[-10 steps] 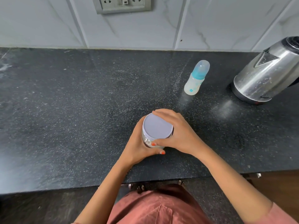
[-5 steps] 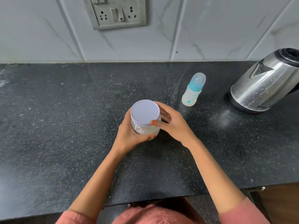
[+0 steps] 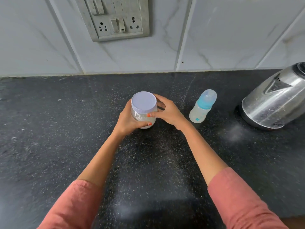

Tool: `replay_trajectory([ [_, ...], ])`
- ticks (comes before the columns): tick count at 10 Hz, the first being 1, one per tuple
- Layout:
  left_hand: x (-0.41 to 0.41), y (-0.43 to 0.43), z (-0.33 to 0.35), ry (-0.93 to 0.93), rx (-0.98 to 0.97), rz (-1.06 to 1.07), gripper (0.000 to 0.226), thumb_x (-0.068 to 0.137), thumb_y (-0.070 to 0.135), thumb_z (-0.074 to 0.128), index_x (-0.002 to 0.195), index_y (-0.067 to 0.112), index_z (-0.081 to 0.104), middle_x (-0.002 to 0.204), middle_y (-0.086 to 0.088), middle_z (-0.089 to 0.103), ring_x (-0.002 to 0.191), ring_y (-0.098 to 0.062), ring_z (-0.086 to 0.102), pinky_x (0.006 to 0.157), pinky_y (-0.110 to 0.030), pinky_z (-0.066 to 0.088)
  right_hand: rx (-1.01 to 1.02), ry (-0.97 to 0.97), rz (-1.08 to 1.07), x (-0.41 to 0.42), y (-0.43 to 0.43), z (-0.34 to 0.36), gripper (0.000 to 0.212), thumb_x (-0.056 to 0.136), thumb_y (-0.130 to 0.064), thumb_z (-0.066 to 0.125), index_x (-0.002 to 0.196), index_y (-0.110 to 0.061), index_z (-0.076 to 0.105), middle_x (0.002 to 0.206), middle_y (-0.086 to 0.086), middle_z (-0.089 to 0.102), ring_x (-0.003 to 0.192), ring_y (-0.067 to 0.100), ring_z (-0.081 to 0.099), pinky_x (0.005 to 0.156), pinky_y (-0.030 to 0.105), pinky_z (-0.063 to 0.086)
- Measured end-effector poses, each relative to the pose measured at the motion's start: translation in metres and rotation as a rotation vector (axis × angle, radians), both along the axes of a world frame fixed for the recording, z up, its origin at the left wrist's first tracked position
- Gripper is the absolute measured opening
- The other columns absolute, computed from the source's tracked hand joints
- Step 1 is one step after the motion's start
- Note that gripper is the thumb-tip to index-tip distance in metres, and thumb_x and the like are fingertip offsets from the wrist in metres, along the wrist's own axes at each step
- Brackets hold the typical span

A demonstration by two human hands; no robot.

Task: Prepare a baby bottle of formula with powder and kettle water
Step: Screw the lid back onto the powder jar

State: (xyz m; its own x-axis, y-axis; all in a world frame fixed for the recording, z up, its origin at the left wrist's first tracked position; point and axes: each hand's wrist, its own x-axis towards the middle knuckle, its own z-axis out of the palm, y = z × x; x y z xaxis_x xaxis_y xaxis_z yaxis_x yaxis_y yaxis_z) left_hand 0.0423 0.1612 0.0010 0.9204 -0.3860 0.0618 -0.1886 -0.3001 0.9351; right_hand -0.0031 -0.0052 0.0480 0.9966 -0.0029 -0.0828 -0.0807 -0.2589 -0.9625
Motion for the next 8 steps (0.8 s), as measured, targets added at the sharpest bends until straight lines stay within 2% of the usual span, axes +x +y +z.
replay_trajectory([
  [1, 0.009, -0.003, -0.005, 0.001, -0.004, 0.007, 0.094, 0.047, 0.035, 0.084, 0.123, 0.042, 0.031, 0.114, 0.028, 0.045, 0.109, -0.001, 0.045, 0.081, -0.006, 0.034, 0.006, 0.003, -0.008, 0.010, -0.003, -0.005, 0.074, 0.071, -0.001, 0.074, 0.136, -0.012, 0.038, 0.140, 0.006, 0.044, 0.123, 0.013, 0.043, 0.098, 0.027, 0.042],
  [2, 0.012, -0.004, -0.007, 0.007, -0.014, 0.017, 0.094, 0.047, 0.035, 0.084, 0.124, 0.042, 0.029, 0.114, 0.030, 0.043, 0.107, 0.004, 0.045, 0.080, -0.003, 0.034, 0.010, 0.003, -0.011, 0.017, -0.005, -0.010, 0.074, 0.070, -0.001, 0.074, 0.135, -0.012, 0.039, 0.139, 0.006, 0.044, 0.125, 0.015, 0.042, 0.099, 0.029, 0.042],
  [3, 0.013, -0.003, -0.010, 0.011, -0.030, -0.002, 0.095, 0.049, 0.032, 0.084, 0.125, 0.039, 0.028, 0.116, 0.032, 0.041, 0.103, 0.019, 0.044, 0.076, 0.002, 0.036, 0.043, 0.012, -0.010, 0.019, -0.004, -0.017, 0.075, 0.070, -0.001, 0.074, 0.135, -0.012, 0.039, 0.139, 0.007, 0.044, 0.127, 0.017, 0.042, 0.101, 0.032, 0.042],
  [4, 0.014, -0.004, -0.013, 0.020, -0.045, -0.037, 0.096, 0.055, 0.020, 0.087, 0.128, 0.034, 0.025, 0.120, 0.024, 0.041, 0.108, 0.016, 0.043, 0.077, 0.004, 0.035, 0.071, 0.020, -0.027, 0.019, -0.004, -0.021, 0.074, 0.071, -0.001, 0.074, 0.135, -0.012, 0.038, 0.140, 0.008, 0.042, 0.128, 0.018, 0.040, 0.103, 0.035, 0.041],
  [6, 0.011, -0.005, -0.009, 0.022, -0.055, -0.076, 0.103, 0.054, 0.020, 0.086, 0.134, 0.026, 0.021, 0.130, 0.009, 0.038, 0.116, 0.000, 0.040, 0.091, -0.006, 0.034, 0.069, 0.029, -0.033, 0.015, -0.001, -0.021, 0.075, 0.074, -0.001, 0.072, 0.138, -0.012, 0.034, 0.143, 0.007, 0.040, 0.130, 0.018, 0.038, 0.102, 0.030, 0.041],
  [7, 0.008, -0.001, -0.006, 0.017, -0.031, -0.054, 0.119, 0.055, 0.019, 0.087, 0.145, 0.015, 0.009, 0.143, 0.001, 0.031, 0.127, -0.004, 0.030, 0.098, -0.008, 0.028, 0.048, 0.030, -0.036, 0.010, -0.002, -0.021, 0.073, 0.077, -0.004, 0.069, 0.139, -0.013, 0.032, 0.145, 0.006, 0.038, 0.132, 0.018, 0.037, 0.105, 0.034, 0.039],
  [8, -0.009, 0.002, -0.002, -0.022, 0.040, 0.015, 0.120, 0.062, 0.021, 0.086, 0.148, 0.011, 0.002, 0.155, -0.003, 0.014, 0.133, -0.002, 0.017, 0.101, -0.011, 0.017, -0.004, 0.023, -0.086, -0.004, -0.001, -0.024, 0.066, 0.081, -0.009, 0.066, 0.139, -0.014, 0.034, 0.144, 0.006, 0.040, 0.129, 0.018, 0.040, 0.104, 0.031, 0.038],
])
